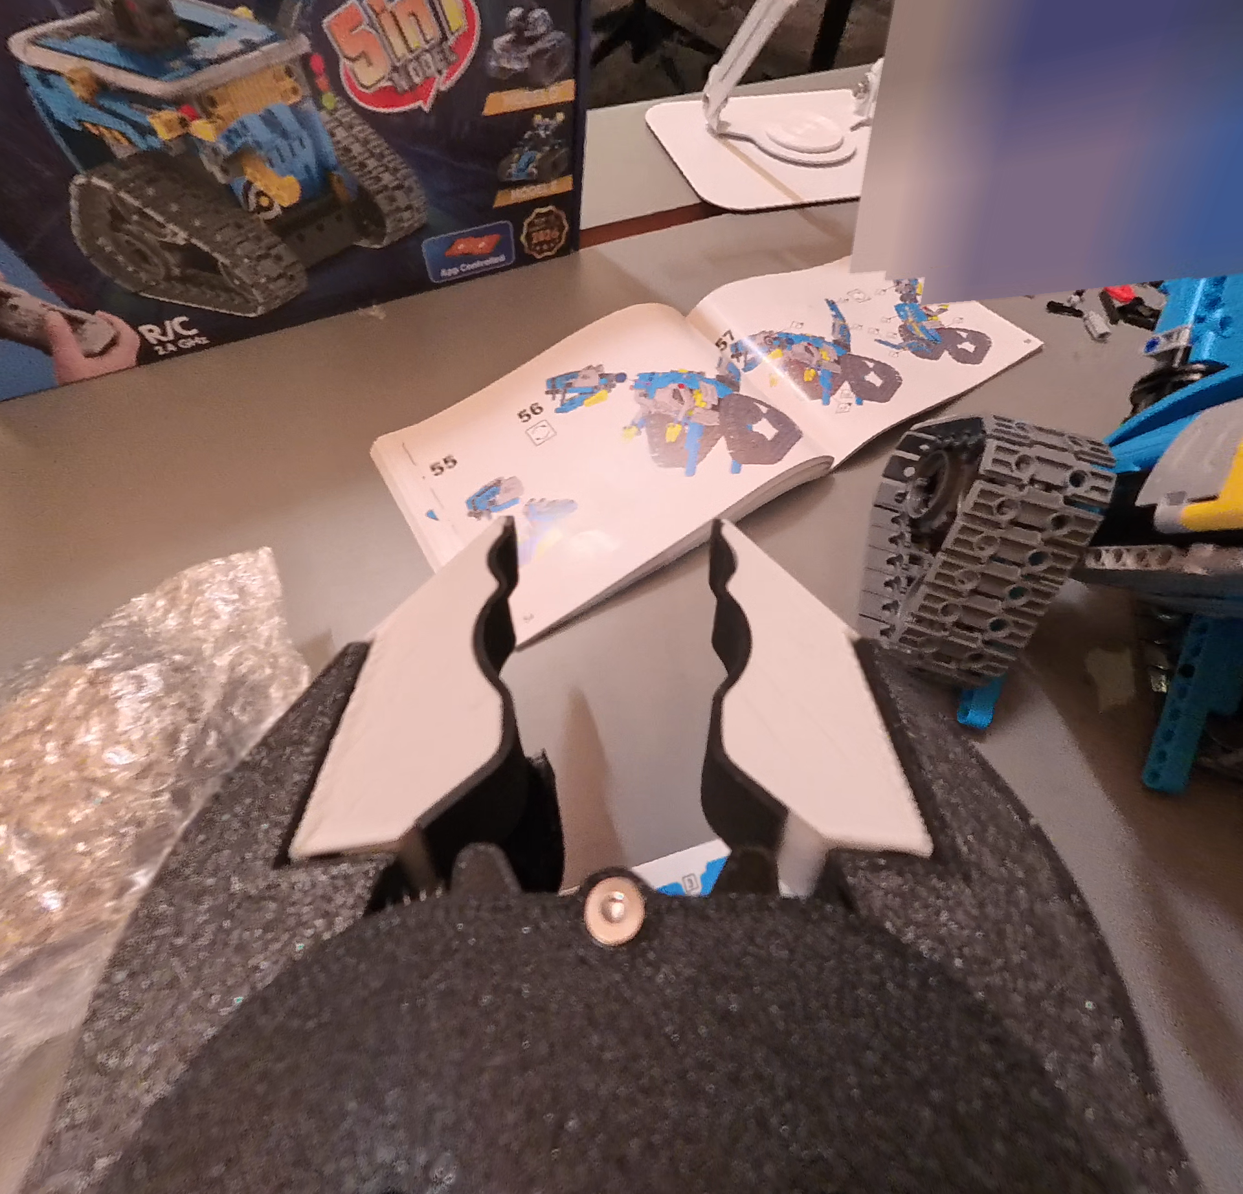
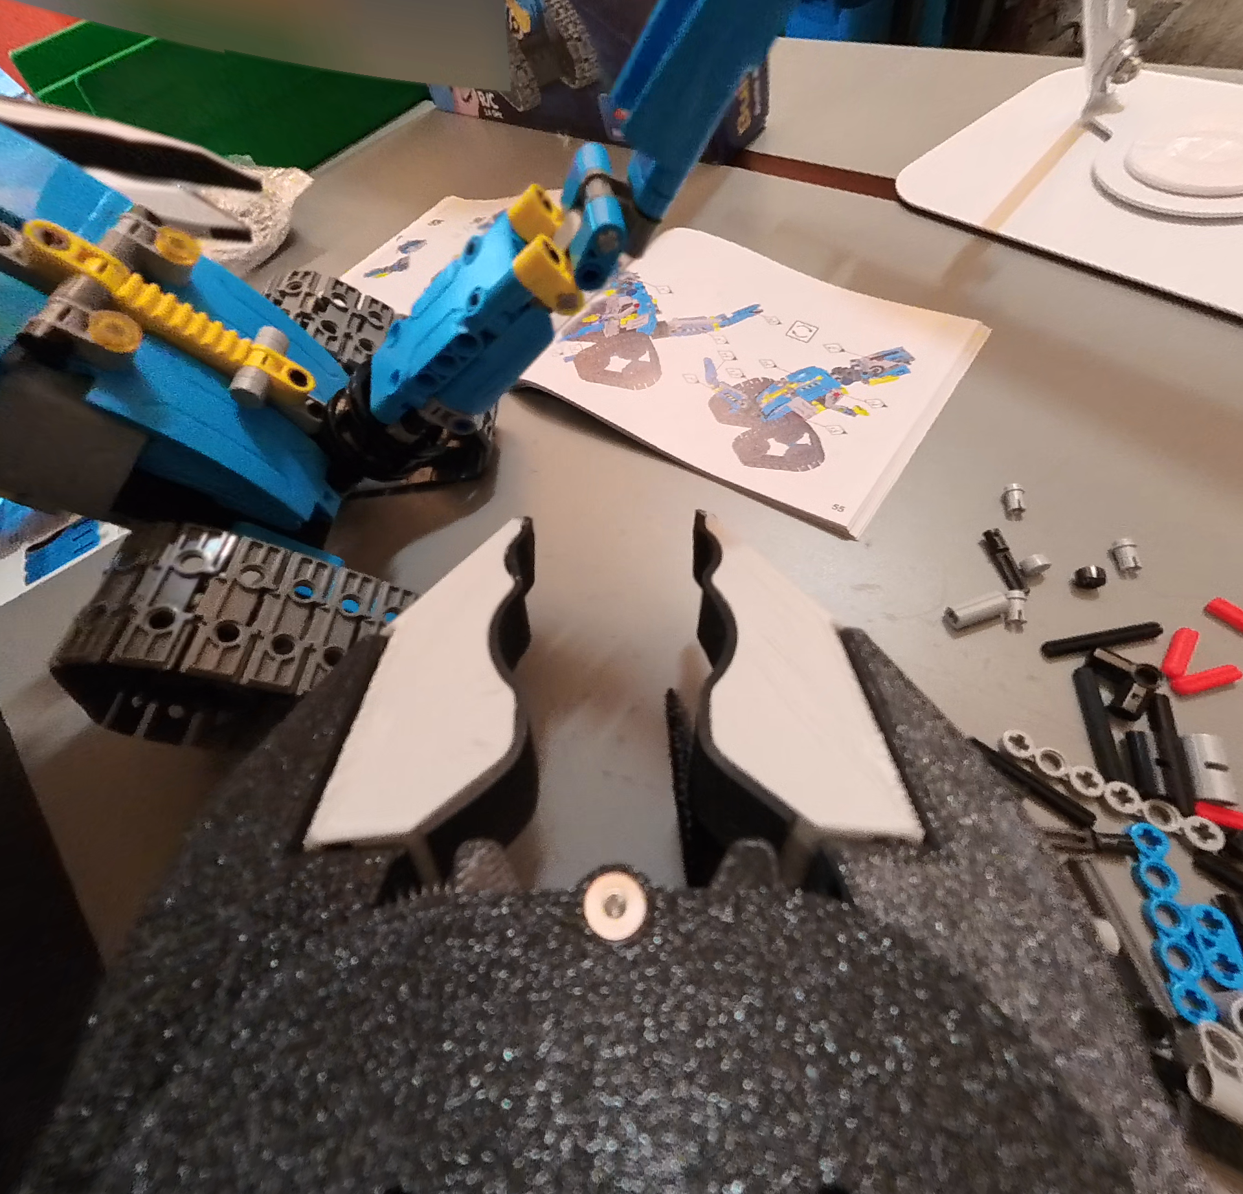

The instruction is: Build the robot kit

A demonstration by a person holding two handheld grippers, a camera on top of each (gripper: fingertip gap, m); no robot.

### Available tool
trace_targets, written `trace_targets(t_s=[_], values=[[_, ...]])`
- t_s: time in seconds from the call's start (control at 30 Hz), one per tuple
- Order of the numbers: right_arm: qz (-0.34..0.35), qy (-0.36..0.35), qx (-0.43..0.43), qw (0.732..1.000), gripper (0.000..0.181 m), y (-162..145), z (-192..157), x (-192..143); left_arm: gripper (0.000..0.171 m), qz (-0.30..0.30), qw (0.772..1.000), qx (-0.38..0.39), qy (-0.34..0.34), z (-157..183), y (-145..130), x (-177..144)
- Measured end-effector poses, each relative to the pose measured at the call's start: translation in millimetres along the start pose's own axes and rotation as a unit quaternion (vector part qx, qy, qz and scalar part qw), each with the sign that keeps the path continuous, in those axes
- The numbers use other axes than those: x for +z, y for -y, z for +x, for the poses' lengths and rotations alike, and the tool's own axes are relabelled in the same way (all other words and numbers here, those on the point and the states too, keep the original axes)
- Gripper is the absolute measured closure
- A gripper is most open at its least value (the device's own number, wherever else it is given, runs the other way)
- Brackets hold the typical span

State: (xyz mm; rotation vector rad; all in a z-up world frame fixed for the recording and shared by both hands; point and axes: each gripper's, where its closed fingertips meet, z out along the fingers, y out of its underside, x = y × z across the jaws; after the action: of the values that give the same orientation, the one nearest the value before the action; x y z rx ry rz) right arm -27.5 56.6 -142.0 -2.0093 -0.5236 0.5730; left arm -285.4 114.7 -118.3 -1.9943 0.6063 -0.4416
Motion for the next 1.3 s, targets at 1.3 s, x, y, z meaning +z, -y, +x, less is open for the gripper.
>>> trace_targets(t_s=[1.3], values=[[0.063, -0.146, -0.131, 0.978, 0.142, 25.2, 8.5, -44.7, 0.100, -0.235, 0.968, -0.063, 0.060, -5.6, -156.9, -149.2]])
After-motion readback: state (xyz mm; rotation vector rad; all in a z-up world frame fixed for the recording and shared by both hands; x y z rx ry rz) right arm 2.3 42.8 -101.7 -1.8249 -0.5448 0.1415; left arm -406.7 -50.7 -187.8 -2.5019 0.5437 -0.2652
